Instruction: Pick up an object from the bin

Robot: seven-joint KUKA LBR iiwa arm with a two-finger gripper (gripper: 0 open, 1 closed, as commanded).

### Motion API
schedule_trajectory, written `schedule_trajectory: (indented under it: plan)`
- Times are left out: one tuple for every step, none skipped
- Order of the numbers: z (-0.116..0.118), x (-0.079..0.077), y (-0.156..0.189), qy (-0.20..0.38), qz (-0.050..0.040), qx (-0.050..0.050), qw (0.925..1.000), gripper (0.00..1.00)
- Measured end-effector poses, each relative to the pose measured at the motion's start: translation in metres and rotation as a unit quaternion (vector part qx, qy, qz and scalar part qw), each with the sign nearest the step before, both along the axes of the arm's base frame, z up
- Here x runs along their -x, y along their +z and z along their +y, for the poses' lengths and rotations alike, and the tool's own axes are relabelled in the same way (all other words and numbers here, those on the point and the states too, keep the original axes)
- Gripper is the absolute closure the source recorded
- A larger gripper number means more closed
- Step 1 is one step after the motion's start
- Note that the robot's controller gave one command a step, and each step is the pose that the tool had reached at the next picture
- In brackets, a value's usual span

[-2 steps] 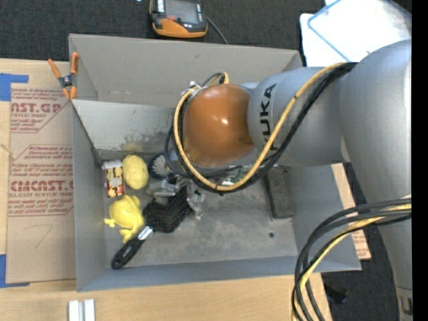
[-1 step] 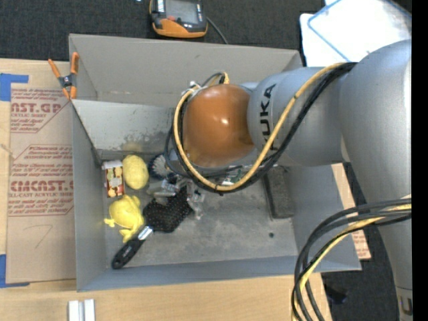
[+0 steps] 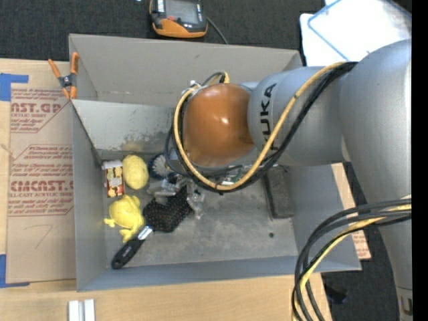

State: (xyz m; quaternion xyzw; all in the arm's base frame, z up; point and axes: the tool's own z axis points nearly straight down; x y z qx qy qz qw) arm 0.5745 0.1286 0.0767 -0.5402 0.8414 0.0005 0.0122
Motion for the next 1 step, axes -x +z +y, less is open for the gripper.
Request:
schedule_trajectory:
  plan:
    - [0.0002, -0.0001, 0.0172, -0.001, -0.0008, -0.001, 1.0000, 1.00]
